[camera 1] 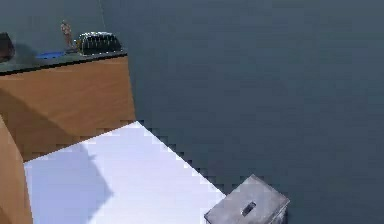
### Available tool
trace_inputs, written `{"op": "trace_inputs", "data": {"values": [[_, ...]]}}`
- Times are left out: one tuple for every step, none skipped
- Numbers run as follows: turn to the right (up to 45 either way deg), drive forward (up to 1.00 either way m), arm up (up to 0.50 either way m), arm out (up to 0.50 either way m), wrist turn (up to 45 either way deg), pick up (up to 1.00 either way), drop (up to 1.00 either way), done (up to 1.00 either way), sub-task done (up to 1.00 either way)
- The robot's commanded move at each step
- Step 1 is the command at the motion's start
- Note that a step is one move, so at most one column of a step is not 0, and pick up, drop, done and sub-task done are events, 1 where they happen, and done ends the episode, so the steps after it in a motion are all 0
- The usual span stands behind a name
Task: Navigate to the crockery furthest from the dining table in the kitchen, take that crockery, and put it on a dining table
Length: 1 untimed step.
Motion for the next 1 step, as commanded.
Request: {"op": "trace_inputs", "data": {"values": [[-45.0,0.00,0.00,0.00,0.0,0.00,0.00,0.00,0.00]]}}
